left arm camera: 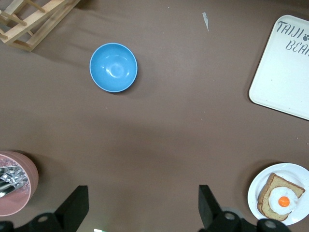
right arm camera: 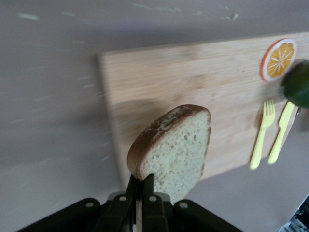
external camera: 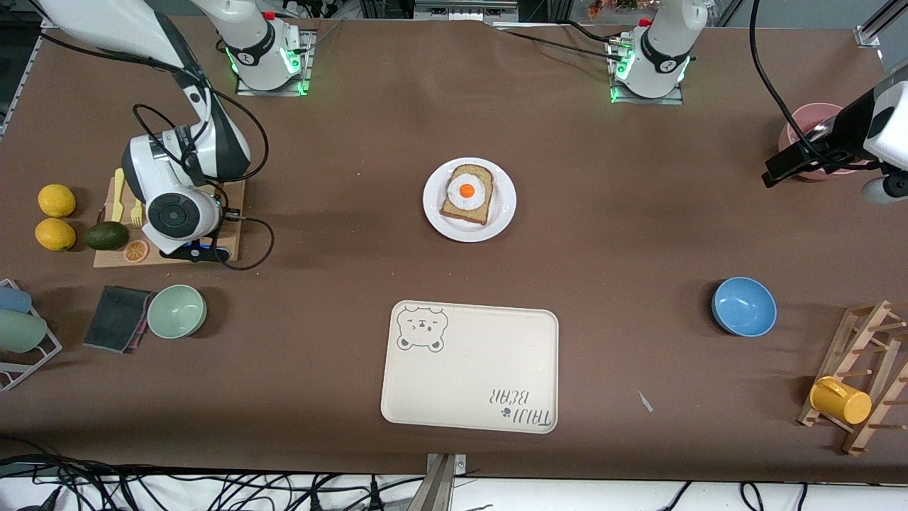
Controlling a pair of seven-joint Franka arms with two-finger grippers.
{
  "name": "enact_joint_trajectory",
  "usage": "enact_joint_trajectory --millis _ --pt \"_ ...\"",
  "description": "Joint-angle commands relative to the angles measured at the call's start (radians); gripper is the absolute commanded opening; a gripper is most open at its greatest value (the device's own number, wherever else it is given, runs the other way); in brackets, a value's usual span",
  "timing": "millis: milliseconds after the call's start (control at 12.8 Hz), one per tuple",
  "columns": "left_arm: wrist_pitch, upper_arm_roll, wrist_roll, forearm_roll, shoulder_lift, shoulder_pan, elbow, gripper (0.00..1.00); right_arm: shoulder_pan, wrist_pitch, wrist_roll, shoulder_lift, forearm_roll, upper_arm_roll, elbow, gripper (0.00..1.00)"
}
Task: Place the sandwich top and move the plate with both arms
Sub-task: 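Grasp the bread slice with the right gripper and lift it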
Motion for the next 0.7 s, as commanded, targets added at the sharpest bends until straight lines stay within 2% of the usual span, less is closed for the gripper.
enact_joint_trajectory --millis 0,234,624 --pt "-0.020 -0.005 -0.010 0.032 -0.005 0.000 0.013 1.00 0.025 -0.169 0.010 0.040 0.088 0.106 0.203 0.00" --pt "-0.020 -0.003 -0.010 0.032 -0.004 0.000 0.013 1.00 0.151 -0.240 0.083 0.109 0.202 0.114 0.389 0.00" --pt "-0.020 -0.002 -0.010 0.032 -0.005 0.000 0.014 1.00 0.381 -0.225 0.200 0.224 0.256 0.116 0.605 0.00"
